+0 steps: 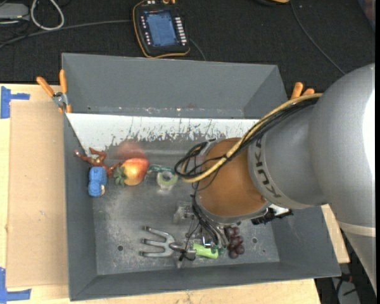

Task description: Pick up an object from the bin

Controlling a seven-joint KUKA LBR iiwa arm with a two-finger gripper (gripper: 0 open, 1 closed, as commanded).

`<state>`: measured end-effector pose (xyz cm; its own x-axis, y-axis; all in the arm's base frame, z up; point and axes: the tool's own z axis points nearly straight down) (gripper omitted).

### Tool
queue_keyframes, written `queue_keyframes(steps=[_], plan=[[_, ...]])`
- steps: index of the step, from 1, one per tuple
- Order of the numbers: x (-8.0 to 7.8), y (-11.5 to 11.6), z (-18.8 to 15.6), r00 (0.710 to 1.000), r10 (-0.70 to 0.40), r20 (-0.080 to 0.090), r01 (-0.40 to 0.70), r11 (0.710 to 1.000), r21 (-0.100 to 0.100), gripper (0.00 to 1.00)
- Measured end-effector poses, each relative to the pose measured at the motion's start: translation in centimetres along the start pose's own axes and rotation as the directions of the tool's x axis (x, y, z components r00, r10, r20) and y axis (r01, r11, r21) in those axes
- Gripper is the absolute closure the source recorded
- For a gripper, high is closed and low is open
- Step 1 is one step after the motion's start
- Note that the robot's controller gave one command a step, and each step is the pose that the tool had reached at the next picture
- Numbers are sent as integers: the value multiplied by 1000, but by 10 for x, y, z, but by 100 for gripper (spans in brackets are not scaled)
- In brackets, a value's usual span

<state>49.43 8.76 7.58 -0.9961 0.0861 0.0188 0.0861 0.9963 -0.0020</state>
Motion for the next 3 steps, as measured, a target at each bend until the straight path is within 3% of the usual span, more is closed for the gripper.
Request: queue_keyframes(steps=[1, 2, 3], plan=[[14, 10, 7, 971, 240, 20, -239, 971, -9, 0], [1, 0, 1, 1000, 16, 0, -16, 1000, 0, 100], [1, 0, 1, 1000, 17, 0, -17, 1000, -1, 100]])
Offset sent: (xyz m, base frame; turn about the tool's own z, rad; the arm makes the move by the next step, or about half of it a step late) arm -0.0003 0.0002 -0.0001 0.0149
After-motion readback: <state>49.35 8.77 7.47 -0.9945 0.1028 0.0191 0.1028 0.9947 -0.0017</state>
